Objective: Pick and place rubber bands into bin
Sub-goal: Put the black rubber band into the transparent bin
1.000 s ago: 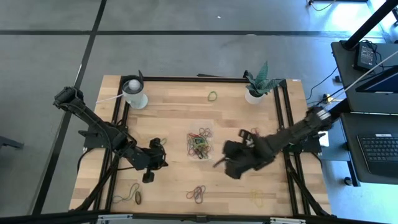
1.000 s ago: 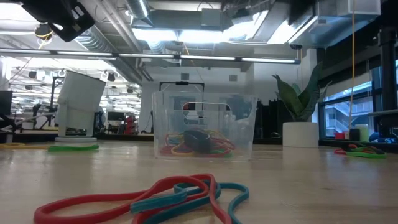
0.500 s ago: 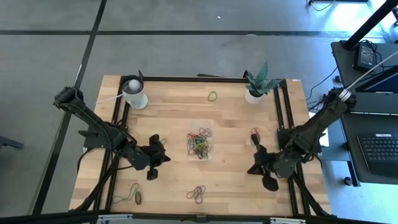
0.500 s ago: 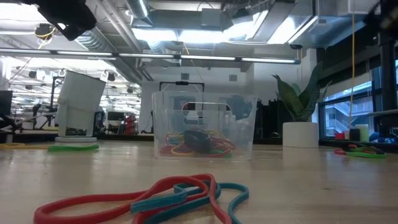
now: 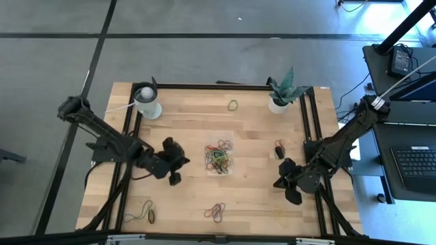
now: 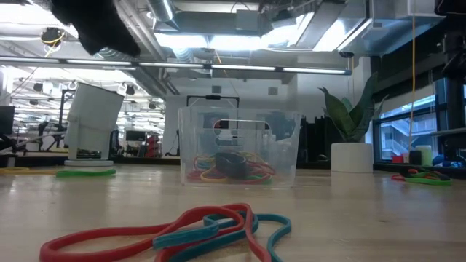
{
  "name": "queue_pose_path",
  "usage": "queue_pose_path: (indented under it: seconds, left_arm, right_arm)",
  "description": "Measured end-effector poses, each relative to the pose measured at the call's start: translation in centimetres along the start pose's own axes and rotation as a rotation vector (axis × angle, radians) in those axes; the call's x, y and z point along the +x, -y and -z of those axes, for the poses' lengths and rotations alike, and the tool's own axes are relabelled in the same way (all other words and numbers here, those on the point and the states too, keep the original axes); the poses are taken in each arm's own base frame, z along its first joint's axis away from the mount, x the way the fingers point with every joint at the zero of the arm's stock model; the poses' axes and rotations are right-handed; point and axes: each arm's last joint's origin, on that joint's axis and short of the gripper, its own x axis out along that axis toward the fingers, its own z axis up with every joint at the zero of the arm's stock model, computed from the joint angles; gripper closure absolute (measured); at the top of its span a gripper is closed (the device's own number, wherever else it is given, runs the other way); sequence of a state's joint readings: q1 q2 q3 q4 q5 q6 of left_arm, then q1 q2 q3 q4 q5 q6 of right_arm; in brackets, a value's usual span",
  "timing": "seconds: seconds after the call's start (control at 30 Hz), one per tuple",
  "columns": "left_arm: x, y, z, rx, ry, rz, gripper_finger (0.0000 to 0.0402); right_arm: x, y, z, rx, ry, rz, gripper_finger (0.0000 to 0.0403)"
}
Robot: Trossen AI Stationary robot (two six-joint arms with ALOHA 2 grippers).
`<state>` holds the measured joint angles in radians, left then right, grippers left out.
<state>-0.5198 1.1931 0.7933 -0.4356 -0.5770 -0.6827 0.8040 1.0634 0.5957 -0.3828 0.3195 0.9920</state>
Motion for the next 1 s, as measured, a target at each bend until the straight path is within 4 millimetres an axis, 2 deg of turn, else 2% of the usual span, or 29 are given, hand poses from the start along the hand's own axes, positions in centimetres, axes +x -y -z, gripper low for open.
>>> queue_pose_path:
  seconds: [0.27, 0.47, 0.57, 0.87, 1.0]
  left_arm:
    - [1.6, -4.3, -0.2, -0.193, -0.167, -0.214, 0.0324]
    - [2.6, -6.4, -0.8, -0.265, -0.19, -0.313, 0.0272]
    - [3.7, -6.8, -0.5, -0.23, -0.256, -0.316, 0.0264]
    - [7.7, -7.1, 3.0, -0.155, -0.518, -0.345, 0.0263]
    - [9.2, -6.9, 4.4, -0.196, -0.601, -0.382, 0.0263]
  right_arm:
    - [0.0, 0.0, -0.1, 0.028, 0.004, -0.005, 0.0375]
    - [0.1, 0.2, -0.4, 0.046, 0.015, 0.005, 0.0375]
    - [0.2, 0.3, -0.7, 0.061, 0.026, 0.009, 0.0375]
    - [0.4, 0.6, -1.3, 0.087, 0.046, 0.017, 0.0375]
    - [0.4, 0.6, -1.3, 0.086, 0.046, 0.017, 0.0375]
